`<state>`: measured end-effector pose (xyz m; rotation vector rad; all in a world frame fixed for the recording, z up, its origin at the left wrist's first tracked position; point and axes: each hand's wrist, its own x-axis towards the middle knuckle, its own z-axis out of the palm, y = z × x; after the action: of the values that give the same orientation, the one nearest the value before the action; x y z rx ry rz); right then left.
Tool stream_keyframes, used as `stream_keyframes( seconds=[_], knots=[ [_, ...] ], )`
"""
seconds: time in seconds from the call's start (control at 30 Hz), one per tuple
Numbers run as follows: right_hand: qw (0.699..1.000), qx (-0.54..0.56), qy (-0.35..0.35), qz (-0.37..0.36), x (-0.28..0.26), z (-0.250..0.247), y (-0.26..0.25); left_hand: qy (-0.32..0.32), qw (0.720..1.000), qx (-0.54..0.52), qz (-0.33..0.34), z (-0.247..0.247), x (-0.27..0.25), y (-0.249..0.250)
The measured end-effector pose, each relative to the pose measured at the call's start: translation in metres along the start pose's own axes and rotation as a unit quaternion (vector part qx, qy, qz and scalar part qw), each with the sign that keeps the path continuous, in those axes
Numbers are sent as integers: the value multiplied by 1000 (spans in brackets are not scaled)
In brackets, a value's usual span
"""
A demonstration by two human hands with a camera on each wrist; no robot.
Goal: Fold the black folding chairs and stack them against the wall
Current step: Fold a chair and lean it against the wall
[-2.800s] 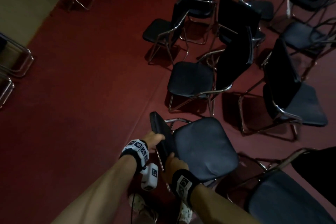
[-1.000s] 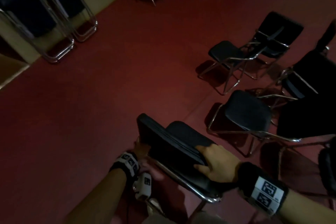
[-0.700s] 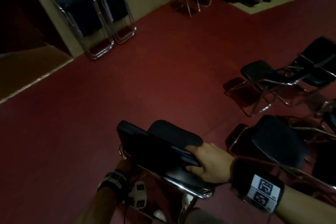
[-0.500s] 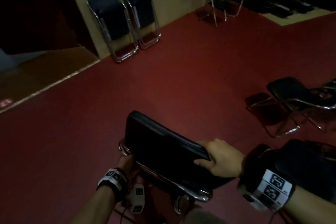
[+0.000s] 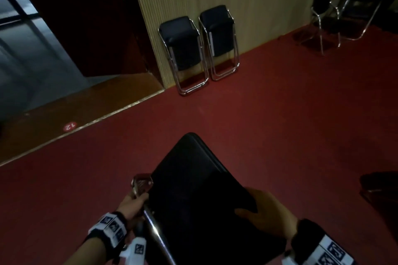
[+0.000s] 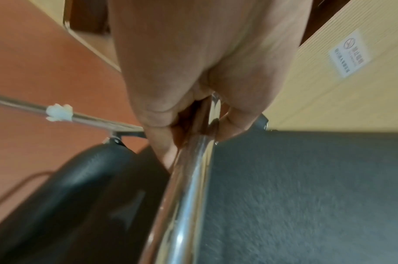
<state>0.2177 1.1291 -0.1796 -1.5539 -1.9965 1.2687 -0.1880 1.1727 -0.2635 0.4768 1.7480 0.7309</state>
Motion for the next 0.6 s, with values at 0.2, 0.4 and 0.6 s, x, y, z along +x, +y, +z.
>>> stream_keyframes(
  seconds=[0.2,0.4,0.6],
  knots=[
    [999,-10,-8,-33,91,-74,26,54,998,-16,35,40,16,94],
    [993,-101,-36,-47,150,-115,6,26,995,-85,34,96,34,166],
    [985,-170,2,-31,206,-147,1,-41,994,-87,58,143,54,255]
  ],
)
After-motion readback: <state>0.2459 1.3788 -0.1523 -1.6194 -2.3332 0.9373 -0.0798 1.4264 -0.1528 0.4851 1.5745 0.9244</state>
